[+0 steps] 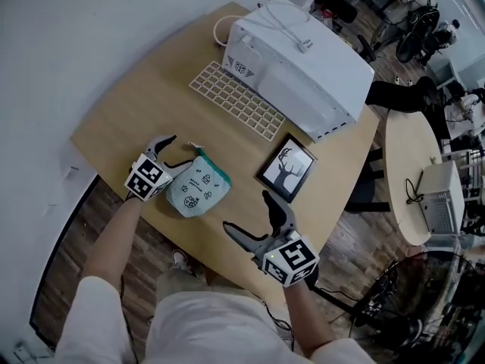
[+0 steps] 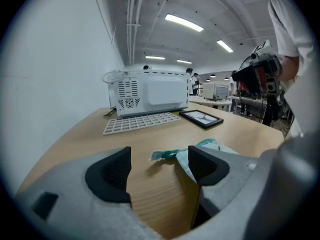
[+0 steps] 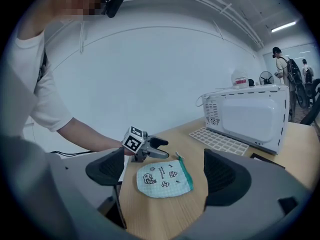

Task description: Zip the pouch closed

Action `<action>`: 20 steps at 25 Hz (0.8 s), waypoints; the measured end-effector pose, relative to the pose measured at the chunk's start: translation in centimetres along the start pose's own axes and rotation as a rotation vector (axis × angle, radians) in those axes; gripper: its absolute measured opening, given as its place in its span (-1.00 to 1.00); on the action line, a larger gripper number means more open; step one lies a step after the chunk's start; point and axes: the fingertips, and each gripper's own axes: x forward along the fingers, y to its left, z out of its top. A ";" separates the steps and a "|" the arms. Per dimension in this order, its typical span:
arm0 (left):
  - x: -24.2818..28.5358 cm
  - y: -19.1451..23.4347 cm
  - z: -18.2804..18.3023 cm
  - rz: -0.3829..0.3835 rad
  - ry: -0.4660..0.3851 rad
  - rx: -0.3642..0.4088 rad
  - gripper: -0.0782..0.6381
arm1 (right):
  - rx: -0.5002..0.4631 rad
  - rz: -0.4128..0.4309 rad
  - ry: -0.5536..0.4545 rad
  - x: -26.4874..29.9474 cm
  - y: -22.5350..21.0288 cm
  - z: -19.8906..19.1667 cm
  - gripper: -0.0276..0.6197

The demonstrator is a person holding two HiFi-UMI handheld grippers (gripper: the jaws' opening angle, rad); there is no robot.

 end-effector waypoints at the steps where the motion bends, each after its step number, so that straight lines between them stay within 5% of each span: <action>1: 0.5 0.1 -0.4 -0.019 0.020 0.011 0.25 | 0.002 0.001 0.005 0.0 -0.1 -0.1 0.57; 20: 6.6 0.2 -3.8 -0.143 0.212 0.185 -0.38 | 0.061 -0.097 0.012 -2.9 -3.2 -1.7 0.57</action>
